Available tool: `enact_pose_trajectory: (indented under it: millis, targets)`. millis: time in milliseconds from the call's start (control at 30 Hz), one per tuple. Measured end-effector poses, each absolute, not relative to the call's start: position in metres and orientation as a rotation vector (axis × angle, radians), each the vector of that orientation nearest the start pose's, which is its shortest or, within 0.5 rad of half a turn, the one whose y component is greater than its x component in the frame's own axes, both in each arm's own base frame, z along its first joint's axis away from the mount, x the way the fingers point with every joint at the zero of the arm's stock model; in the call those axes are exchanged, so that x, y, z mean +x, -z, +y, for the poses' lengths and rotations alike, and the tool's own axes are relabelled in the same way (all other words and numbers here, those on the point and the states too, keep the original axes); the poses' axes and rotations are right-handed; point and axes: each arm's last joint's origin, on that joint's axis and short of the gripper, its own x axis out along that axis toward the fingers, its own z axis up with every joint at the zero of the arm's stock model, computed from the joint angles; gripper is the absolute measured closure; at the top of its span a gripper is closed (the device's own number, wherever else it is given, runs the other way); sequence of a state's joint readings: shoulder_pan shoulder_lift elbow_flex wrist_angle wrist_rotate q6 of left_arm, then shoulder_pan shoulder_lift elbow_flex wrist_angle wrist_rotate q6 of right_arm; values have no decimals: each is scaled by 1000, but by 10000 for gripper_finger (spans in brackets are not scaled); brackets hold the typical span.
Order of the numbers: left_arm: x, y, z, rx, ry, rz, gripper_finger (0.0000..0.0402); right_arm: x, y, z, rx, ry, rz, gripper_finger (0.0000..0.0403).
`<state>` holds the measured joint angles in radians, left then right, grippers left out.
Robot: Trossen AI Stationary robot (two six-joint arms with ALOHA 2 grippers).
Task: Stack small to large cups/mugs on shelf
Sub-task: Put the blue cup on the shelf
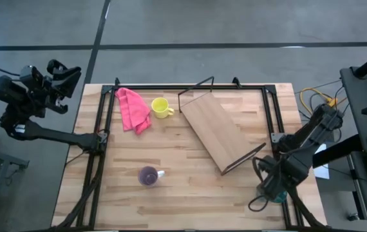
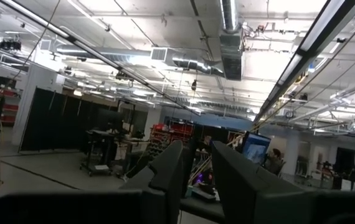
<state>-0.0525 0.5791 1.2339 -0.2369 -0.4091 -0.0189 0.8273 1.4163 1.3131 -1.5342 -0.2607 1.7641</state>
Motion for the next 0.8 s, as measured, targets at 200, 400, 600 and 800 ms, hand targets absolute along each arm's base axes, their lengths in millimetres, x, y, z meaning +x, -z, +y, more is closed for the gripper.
enact_pose_trajectory:
  millis: [200,400,600,800]
  targets:
    - [46,-482,9,-113,-347,-404,329,137,-281,160,867,703,1681,184]
    - [47,-482,9,-113,-347,-401,329,129,-261,152,915,712,1665,184]
    - [49,-483,9,-114,-347,-400,329,125,-252,147,898,750,1672,188]
    - [51,-484,9,-116,-347,-414,329,127,-256,149,911,732,1668,212]
